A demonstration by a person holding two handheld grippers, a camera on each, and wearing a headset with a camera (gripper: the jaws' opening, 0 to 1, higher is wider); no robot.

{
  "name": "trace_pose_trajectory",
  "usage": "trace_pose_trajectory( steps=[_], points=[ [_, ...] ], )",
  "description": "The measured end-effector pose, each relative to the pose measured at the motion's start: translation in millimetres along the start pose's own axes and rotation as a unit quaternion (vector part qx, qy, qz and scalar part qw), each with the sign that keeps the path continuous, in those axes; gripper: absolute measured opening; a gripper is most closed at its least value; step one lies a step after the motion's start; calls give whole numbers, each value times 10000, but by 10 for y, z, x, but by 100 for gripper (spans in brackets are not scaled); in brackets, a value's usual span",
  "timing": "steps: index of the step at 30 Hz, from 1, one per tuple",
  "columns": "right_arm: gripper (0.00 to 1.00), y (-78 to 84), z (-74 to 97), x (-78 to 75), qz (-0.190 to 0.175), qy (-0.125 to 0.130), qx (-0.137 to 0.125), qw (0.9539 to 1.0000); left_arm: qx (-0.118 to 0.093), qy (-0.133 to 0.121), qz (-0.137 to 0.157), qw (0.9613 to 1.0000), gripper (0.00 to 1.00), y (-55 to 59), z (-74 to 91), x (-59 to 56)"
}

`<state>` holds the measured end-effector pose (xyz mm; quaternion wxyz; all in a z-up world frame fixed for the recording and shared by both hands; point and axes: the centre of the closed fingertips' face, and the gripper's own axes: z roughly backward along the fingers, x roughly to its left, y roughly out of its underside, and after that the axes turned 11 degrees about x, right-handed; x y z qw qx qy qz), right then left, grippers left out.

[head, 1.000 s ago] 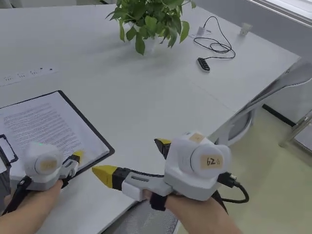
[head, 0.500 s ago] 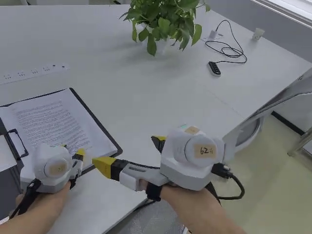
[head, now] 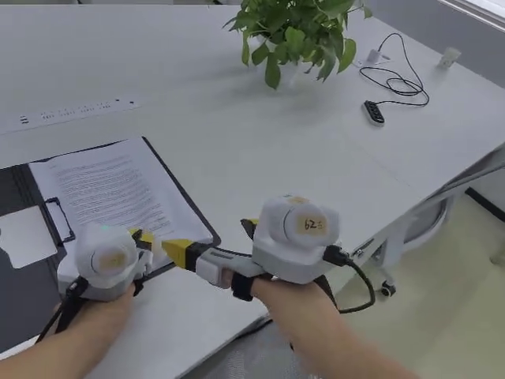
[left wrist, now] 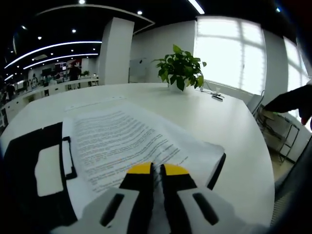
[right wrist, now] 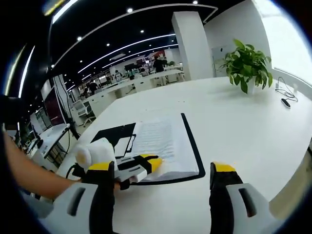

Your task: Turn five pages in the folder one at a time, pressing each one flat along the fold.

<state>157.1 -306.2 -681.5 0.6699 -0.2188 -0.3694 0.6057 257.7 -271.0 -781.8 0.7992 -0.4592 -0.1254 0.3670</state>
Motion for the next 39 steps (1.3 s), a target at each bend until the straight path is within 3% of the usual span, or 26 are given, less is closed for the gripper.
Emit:
trace_pose_trajectory(
  steps=[5, 7, 9, 17, 28, 31, 39],
  points=[
    [68, 79, -235, -98, -181, -38, 202, 9996, 4, 43, 31, 10000, 4, 10, 8, -17],
    [61, 123, -311, -168, -520, 5, 265, 9983, -2, 69, -12, 10000, 4, 9, 6, -18],
    [56, 126, -371, -211, -582, -11, 252, 9980, -17, 82, -3, 10000, 4, 9, 6, -16],
    [41, 173, -588, -324, -468, 100, 431, 9979, -73, 70, 5, 9999, 4, -2, 10, -17],
    [35, 219, -811, -434, -528, 128, 621, 9966, -132, 62, -25, 9999, 4, -7, 6, -12],
    [31, 284, -865, -458, -594, 101, 736, 9955, -145, 62, -22, 9999, 4, -7, 5, -12],
    [18, 304, -908, -547, -896, 176, 705, 9933, -159, 39, -11, 9999, 4, -9, 4, -8]
  ],
)
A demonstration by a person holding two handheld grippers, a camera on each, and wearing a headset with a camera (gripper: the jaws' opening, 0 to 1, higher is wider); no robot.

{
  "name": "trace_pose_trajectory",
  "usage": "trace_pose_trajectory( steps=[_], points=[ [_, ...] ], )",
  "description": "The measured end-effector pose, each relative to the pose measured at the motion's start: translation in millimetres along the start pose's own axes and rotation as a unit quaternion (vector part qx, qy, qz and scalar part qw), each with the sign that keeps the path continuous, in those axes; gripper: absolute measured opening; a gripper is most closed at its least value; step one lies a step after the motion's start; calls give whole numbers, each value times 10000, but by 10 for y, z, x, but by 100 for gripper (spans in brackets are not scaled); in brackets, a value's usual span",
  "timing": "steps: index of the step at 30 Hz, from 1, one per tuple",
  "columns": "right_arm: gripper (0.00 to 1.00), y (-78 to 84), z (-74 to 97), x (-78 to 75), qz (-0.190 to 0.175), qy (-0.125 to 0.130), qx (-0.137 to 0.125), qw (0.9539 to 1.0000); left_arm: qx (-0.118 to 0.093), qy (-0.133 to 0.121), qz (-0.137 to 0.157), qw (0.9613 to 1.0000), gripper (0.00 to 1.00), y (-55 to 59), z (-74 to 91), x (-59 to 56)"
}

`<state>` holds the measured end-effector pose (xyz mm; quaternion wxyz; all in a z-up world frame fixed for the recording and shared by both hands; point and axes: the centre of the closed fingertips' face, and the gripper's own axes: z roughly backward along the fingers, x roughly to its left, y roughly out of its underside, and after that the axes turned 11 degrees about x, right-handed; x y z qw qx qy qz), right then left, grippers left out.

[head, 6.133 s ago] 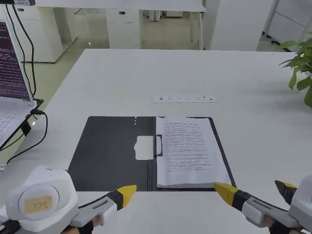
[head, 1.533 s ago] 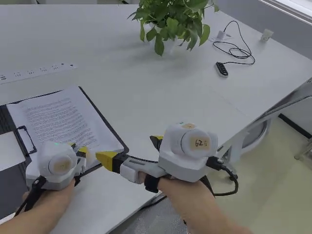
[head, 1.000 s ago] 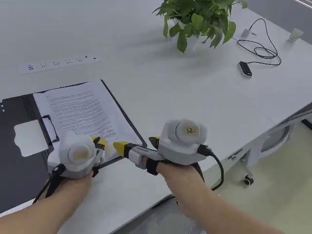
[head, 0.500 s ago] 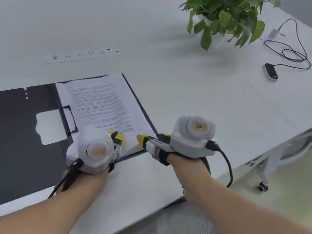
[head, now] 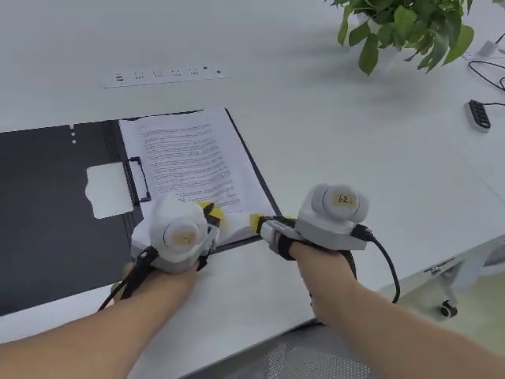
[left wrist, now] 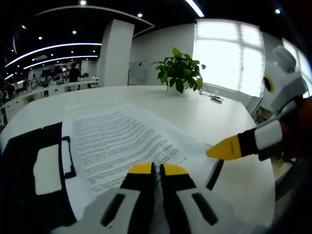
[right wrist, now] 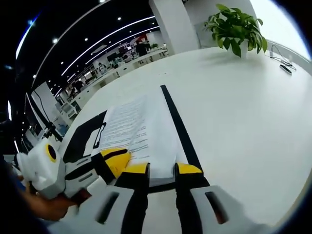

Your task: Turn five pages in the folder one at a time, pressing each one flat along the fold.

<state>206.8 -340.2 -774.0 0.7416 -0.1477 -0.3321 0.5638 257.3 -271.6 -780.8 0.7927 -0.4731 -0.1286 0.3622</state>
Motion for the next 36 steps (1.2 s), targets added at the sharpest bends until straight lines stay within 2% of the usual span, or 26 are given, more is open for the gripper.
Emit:
trace_pose_trajectory(
  steps=[6, 9, 14, 19, 20, 24, 27, 29, 32, 33, 36],
  points=[
    [7, 3, -13, -56, -127, 92, 27, 9999, 14, -2, 17, 10000, 4, 3, -2, 0],
    [0, 26, -5, -117, -79, 241, 89, 9996, 27, -5, 28, 10000, 4, 4, -2, -2],
    [0, 20, 10, -104, -120, 189, 68, 9997, 62, -20, 78, 9999, 4, 2, 0, -2],
    [0, -30, 82, -95, -423, 47, -47, 9991, 160, 19, 340, 9993, 5, -8, 13, -1],
    [0, -46, 94, -88, -466, 2, -80, 9989, 210, 61, 473, 9986, 5, -6, 38, 3],
    [0, -125, 164, -7, -606, -233, -188, 9977, 431, 39, 594, 9973, 6, 36, 171, 46],
    [0, -197, 231, 118, -696, -522, -333, 9957, 575, 61, 724, 9957, 15, 56, 307, 54],
    [0, -244, 276, 200, -765, -705, -411, 9937, 596, 66, 728, 9955, 21, 56, 396, 64],
    [0, -337, 369, 385, -742, -1019, -532, 9906, 453, 83, 690, 9966, 20, -5, 600, 107],
    [0, -358, 395, 433, -748, -1082, -559, 9897, 323, 23, 680, 9972, 20, -58, 681, 144],
    [0, -416, 455, 625, -676, -1360, -642, 9863, 167, -61, 709, 9973, 20, -121, 857, 230]
  ],
)
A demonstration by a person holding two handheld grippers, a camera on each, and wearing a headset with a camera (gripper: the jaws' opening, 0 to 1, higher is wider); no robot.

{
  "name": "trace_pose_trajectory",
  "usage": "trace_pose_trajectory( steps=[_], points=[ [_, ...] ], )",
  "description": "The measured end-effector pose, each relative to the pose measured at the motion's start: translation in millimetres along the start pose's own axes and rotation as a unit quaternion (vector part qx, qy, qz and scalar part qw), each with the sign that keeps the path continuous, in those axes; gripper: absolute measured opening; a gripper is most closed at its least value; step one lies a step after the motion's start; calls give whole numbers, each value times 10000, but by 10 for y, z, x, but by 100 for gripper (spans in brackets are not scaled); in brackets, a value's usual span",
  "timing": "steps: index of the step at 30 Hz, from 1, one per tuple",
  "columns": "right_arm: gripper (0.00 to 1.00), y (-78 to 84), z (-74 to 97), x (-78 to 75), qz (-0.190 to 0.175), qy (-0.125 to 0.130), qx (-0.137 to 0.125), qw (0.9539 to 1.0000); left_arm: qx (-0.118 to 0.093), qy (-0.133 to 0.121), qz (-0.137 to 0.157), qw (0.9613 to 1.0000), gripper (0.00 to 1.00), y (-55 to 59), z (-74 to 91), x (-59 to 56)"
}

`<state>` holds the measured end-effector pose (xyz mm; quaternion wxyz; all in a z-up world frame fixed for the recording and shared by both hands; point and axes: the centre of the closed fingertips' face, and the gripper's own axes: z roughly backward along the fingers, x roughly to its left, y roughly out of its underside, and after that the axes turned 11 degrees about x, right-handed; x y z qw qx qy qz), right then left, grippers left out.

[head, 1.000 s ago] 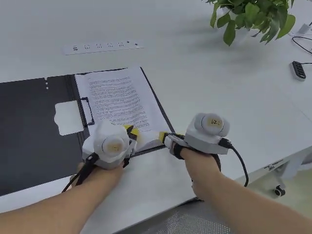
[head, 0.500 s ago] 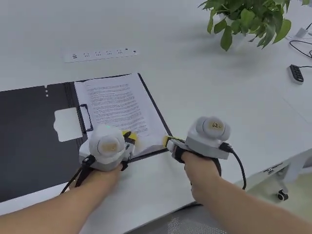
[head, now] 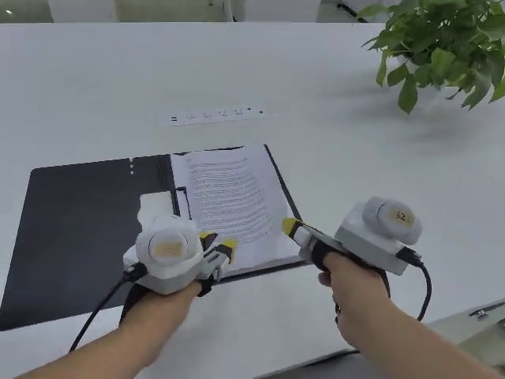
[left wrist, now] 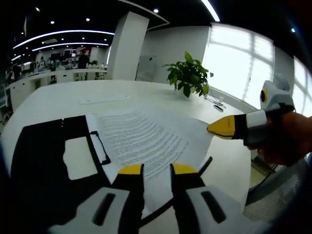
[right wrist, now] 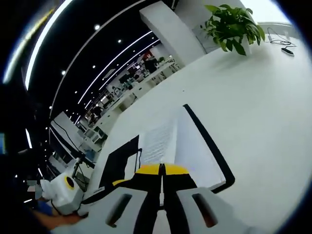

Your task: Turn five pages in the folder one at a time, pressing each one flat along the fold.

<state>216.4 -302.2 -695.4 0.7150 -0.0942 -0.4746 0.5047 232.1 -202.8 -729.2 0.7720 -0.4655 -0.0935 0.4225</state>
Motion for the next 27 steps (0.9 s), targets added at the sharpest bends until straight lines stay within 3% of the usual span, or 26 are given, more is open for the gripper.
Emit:
trace_pose_trajectory(
  steps=[8, 14, 20, 27],
  points=[
    [0, 4, -5, 478, 20, -552, -75, 9984, -231, -390, 101, 9989, 21, -38, 492, 302],
    [0, 53, -47, 764, 53, -864, -12, 9962, -376, -653, 83, 9971, 21, -15, 807, 454],
    [0, 168, -131, 1100, 251, -1115, 106, 9934, -482, -908, 81, 9947, 21, 13, 1109, 590],
    [0, 383, -306, 1494, 646, -1350, 373, 9880, -709, -1157, -87, 9907, 21, -74, 1434, 708]
  ],
)
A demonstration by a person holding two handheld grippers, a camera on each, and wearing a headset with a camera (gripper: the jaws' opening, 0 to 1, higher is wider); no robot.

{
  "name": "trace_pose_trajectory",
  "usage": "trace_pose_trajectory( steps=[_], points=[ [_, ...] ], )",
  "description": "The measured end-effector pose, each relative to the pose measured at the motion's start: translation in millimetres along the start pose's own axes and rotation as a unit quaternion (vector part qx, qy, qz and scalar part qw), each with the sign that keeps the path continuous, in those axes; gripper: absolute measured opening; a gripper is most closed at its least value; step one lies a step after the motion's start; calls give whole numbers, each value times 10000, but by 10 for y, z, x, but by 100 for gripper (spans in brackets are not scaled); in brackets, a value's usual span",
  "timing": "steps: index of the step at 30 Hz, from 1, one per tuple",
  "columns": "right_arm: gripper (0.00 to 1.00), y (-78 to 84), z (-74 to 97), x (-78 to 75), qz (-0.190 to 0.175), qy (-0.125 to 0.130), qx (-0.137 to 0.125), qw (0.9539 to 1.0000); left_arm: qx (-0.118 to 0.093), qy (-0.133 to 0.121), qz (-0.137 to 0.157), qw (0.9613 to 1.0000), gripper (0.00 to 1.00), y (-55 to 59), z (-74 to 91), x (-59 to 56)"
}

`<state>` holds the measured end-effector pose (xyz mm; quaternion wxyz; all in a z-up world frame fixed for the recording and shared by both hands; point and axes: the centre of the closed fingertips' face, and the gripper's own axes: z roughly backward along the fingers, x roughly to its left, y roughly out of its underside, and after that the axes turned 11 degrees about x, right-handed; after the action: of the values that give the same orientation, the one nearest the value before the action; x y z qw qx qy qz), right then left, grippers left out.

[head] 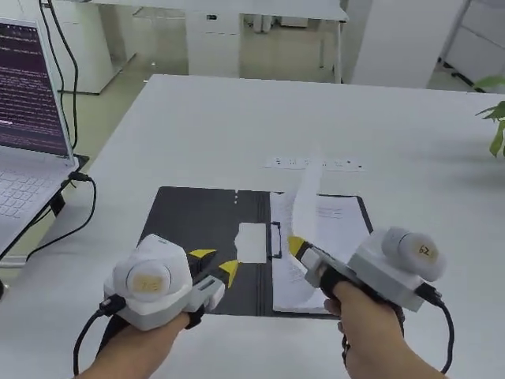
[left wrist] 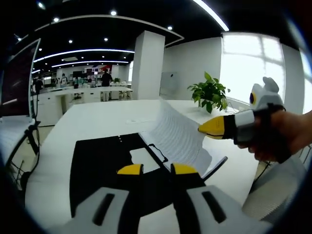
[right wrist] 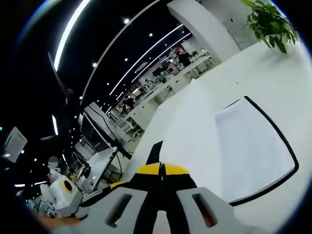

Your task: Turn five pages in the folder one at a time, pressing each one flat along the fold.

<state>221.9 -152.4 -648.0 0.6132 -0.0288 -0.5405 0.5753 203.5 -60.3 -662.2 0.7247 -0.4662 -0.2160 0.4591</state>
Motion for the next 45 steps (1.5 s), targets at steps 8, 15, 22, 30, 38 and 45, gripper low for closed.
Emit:
trace_pose_trajectory(
  steps=[8, 15, 22, 30, 38, 45],
  points=[
    [0, 246, -366, 308, 311, -162, 389, 9986, -110, -235, -6, 9997, 20, -15, 256, 238],
    [0, 407, -586, 516, 501, -249, 661, 9962, -124, -398, 70, 9991, 20, 36, 402, 390],
    [0, 676, -845, 573, 944, -137, 1141, 9889, -132, -530, 190, 9983, 19, 97, 496, 509],
    [0, 936, -1042, 471, 1172, 52, 1536, 9811, -68, -659, 300, 9974, 19, 207, 582, 647],
    [0, 1171, -1135, 290, 1363, 265, 1912, 9717, 19, -715, 398, 9966, 18, 299, 595, 711],
    [0, 1300, -1184, 149, 1260, 358, 2118, 9685, 143, -693, 397, 9967, 18, 379, 564, 702]
  ],
)
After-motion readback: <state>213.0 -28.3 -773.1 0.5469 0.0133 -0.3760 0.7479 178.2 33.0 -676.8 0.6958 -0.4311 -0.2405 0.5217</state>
